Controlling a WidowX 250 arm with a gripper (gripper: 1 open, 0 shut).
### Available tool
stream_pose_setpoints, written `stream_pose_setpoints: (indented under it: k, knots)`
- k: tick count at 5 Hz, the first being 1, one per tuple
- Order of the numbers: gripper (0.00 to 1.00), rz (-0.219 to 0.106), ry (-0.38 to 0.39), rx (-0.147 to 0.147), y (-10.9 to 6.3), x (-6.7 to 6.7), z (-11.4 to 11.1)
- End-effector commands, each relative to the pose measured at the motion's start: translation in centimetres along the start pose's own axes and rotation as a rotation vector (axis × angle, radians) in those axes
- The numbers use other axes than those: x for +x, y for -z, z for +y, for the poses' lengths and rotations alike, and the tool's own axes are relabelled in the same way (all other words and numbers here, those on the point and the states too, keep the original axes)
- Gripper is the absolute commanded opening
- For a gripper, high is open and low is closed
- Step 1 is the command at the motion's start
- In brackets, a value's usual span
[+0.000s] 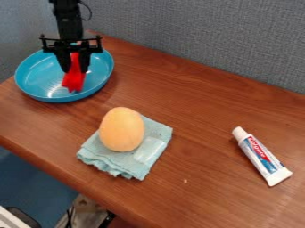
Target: Put the red object on the blue plate
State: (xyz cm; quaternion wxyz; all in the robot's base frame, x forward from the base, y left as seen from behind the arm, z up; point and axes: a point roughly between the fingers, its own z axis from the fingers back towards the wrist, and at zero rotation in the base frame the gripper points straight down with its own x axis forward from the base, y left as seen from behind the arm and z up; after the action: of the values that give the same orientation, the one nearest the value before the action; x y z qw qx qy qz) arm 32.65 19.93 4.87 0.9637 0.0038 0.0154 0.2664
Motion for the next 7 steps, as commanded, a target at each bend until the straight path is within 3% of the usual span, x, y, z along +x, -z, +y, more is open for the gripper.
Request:
stream_pose_setpoints:
  k: [1, 7]
  knots:
    - [1.00, -0.056, -0.027, 0.016, -1.6, 0.7, 1.3]
    - [1.00, -0.033, 0.034, -0.010, -5.3, -1.0, 0.1]
